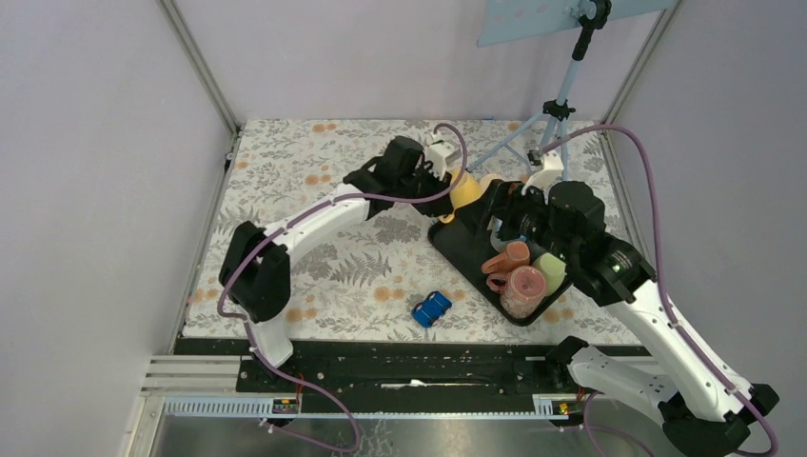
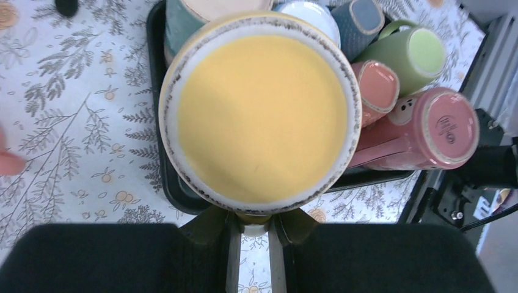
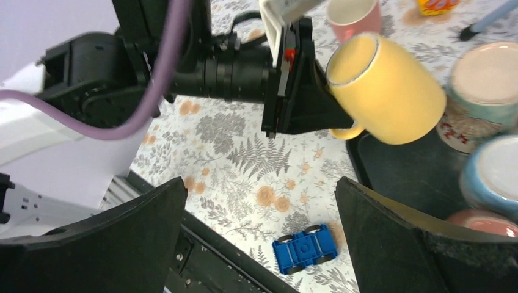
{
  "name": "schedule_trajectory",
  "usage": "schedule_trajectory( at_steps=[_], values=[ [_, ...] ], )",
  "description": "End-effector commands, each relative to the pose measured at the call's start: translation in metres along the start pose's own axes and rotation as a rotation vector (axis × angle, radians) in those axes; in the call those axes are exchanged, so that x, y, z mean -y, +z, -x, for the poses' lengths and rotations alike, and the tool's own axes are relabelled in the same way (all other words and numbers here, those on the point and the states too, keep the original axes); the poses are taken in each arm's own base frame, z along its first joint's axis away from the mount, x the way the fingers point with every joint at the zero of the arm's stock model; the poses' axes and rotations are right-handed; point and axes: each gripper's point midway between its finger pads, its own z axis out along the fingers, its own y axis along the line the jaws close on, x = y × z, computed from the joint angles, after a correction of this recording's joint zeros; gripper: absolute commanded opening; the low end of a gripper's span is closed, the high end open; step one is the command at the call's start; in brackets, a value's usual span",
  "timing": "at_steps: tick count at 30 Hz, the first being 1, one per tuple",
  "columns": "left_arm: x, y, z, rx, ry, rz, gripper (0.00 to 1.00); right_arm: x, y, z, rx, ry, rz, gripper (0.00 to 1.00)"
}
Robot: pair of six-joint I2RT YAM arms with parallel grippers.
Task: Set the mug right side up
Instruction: Turn over the cup on the tray.
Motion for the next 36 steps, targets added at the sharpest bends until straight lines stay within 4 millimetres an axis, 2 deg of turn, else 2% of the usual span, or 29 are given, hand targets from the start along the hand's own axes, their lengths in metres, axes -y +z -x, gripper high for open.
schedule_trajectory(
  at_steps=[1,5,8,13,21,29,36],
  values=[
    [0.025,-0.053,0.078,0.248,0.045,-0.066,0.0,-0.033,0.014,-0.004,-0.013,-0.024,0.194,1.0],
    [0.021,-0.083,0.101,0.317,0.027,-0.049,0.0,-0.04,0.029,-0.013,-0.042,-0.006,0.27,1.0],
    [0.027,-0.107,0.121,0.371,0.02,-0.049,0.0,-0.04,0.037,-0.009,-0.038,0.04,0.336,1.0],
    [0.046,-0.143,0.149,0.457,0.015,-0.077,0.0,-0.041,0.04,0.018,0.024,0.118,0.484,1.0],
    [0.082,-0.188,0.182,0.569,-0.011,-0.205,0.0,-0.056,0.043,0.034,0.052,0.207,0.658,0.98],
    [0.105,-0.215,0.195,0.618,-0.036,-0.319,0.0,-0.064,0.046,0.048,0.108,0.262,0.742,0.94],
    [0.119,-0.228,0.2,0.645,-0.059,-0.424,0.0,-0.079,0.039,0.069,0.169,0.292,0.854,0.86]
  ],
)
